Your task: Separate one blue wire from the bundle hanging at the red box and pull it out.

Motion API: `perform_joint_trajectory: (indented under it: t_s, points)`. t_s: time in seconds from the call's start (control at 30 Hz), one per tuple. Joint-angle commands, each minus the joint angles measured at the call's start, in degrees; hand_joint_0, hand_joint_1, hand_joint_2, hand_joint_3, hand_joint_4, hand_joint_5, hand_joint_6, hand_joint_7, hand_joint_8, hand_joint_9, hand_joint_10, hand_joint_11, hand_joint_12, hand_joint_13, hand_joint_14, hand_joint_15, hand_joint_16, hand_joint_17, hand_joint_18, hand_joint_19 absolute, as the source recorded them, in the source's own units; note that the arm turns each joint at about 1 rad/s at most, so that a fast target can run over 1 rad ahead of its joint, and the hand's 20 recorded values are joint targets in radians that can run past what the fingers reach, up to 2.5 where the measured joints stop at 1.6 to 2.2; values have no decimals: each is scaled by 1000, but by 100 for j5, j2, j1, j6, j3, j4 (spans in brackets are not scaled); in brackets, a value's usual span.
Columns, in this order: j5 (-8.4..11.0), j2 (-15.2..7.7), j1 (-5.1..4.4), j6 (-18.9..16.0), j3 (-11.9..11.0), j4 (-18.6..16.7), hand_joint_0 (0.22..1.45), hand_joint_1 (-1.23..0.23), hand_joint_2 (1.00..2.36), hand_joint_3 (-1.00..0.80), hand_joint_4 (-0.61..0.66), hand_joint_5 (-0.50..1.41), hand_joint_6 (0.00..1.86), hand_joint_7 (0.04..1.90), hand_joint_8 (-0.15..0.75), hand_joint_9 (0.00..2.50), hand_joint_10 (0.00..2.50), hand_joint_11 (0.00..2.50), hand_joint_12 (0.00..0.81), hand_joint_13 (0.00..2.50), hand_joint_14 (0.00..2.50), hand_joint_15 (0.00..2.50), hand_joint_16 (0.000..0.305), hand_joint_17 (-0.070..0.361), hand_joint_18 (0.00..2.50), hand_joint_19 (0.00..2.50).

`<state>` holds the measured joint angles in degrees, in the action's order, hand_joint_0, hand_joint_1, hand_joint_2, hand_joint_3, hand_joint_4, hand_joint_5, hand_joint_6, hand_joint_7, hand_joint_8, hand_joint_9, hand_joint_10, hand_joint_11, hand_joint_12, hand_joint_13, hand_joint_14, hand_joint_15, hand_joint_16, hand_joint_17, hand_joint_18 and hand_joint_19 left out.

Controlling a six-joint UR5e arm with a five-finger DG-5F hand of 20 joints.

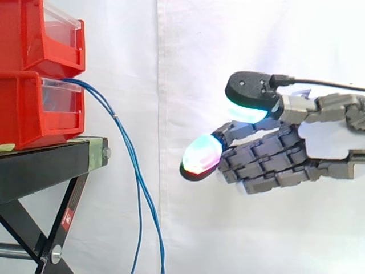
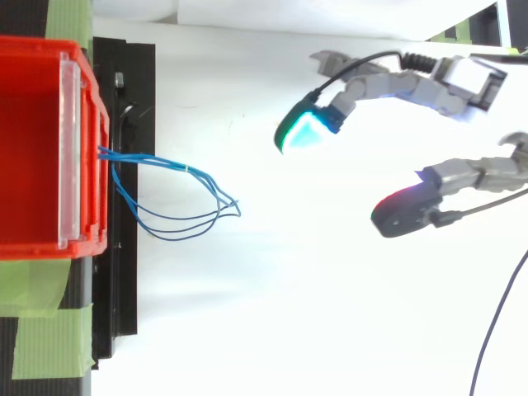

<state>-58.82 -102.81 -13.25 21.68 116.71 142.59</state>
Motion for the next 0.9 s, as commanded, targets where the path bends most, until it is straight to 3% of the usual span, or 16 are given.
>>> perform_joint_trajectory:
  t_s: [0.0, 0.1, 0.27, 0.47, 0.63, 0.73, 0.87]
  points:
    - [2, -274, 16, -76, 1, -390, 492, -556, 1000, -500, 206, -268, 502, 823, 259, 0, 0, 0, 345, 0, 0, 42, 65, 147, 0, 38]
    - [19, -318, 25, -23, 1, -645, 492, -556, 1000, -500, 207, -268, 502, 818, 259, 0, 0, 0, 345, 0, 0, 39, 65, 147, 0, 38]
    - [72, -318, 16, 196, 1, -742, 492, -552, 1000, -500, 210, -267, 502, 821, 260, 0, 0, 0, 346, 0, 0, 41, 65, 147, 0, 49]
    - [345, -345, -19, 759, 1, -944, 492, -552, 1000, -500, 210, -266, 502, 817, 261, 0, 1, 0, 348, 0, 0, 47, 65, 147, 0, 54]
    - [389, -758, 7, 776, -25, -1410, 499, -577, 1000, -500, 213, -265, 502, 825, 260, 0, 0, 0, 345, 0, 0, 41, 65, 145, 0, 36]
    - [397, -1021, 25, 706, -183, -1823, 517, -630, 1000, -500, 219, -261, 503, 849, 252, 0, 0, 0, 339, 0, 0, 42, 63, 143, 0, 33]
    - [424, -1197, 16, 759, -368, -1805, 526, -674, 1000, -500, 221, -260, 502, 862, 250, 0, 0, 0, 338, 0, 0, 36, 63, 142, 0, 34]
